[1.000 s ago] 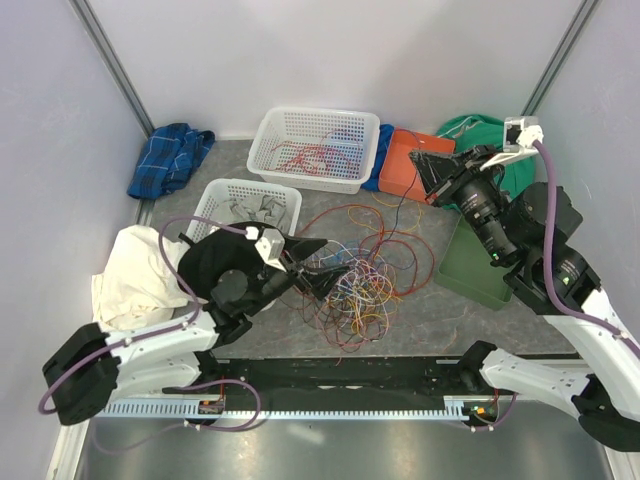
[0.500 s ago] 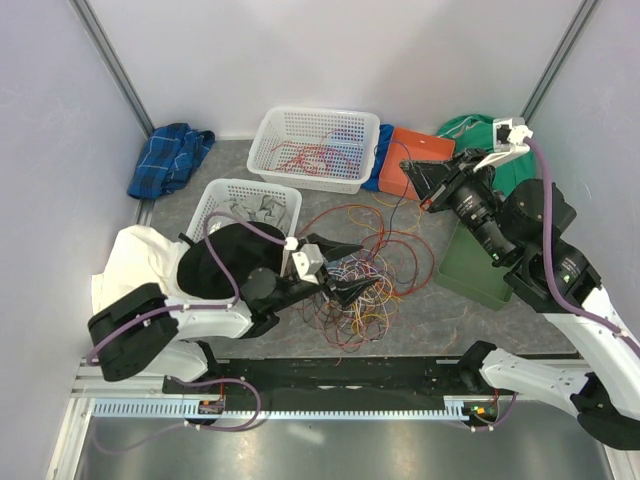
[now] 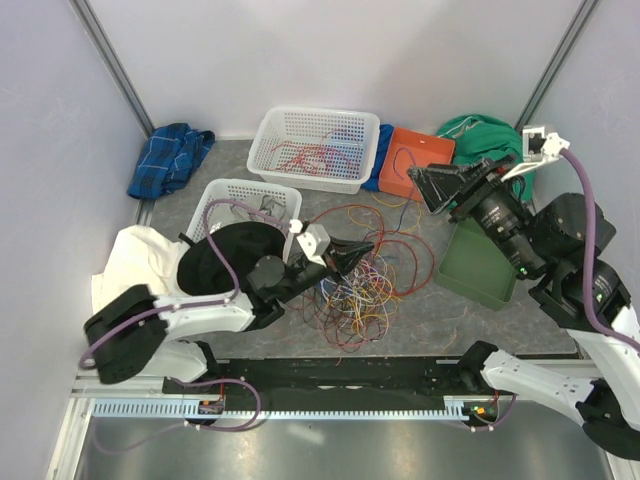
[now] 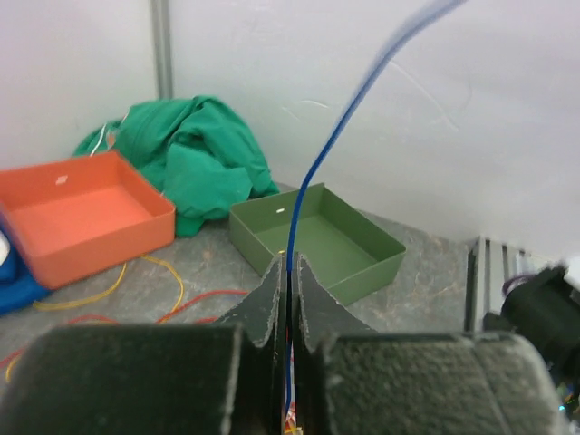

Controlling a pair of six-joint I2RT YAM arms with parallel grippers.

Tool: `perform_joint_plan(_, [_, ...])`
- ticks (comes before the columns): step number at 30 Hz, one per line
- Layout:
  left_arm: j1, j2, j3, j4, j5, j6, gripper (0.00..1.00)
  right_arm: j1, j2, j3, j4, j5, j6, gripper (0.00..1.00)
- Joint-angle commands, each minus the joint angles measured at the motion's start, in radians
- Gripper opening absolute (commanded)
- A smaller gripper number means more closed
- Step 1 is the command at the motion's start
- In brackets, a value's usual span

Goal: Untangle the cables

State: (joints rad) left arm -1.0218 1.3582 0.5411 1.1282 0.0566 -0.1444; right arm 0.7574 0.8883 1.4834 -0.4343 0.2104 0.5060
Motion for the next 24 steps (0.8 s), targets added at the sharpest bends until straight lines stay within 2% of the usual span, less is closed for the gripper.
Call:
perform_joint_plan(1, [0.017,-0.155,0.316,-0.629,-0.129,-0.232,0.02,0.003,-0.055,-0.115,-0.017,0.088,-0.047,0.81])
perform_joint_plan(2, [0.019,-0.160,0.377,-0.835,-0.130,-0.251,0.02,0.002,-0.064,-0.142,-0.014,0.110,-0.052,0.90])
perform_joint_plan(3, [0.022,-0.160,0.466,-0.916,-0.126,-0.270,0.02,0.002,-0.086,-0.170,-0.014,0.122,-0.053,0.93])
perform_joint_plan(5, [0.028,-0.162,0.517,-1.032,-0.083,-0.329,0.02,0.000,-0.106,-0.248,-0.011,0.155,-0.054,0.98])
perform_joint_plan(9, [0.051,-0.157,0.560,-1.090,0.002,-0.470,0.02,0.002,-0.189,-0.374,0.057,0.110,-0.044,0.98])
perform_joint_plan(15, [0.077,-0.116,0.573,-1.111,0.074,-0.550,0.02,0.002,-0.313,-0.549,0.201,-0.086,-0.020,0.90])
perform_joint_plan(24, [0.077,-0.079,0.591,-1.101,0.094,-0.566,0.02,0.002,-0.239,-0.650,0.276,-0.348,0.017,0.82])
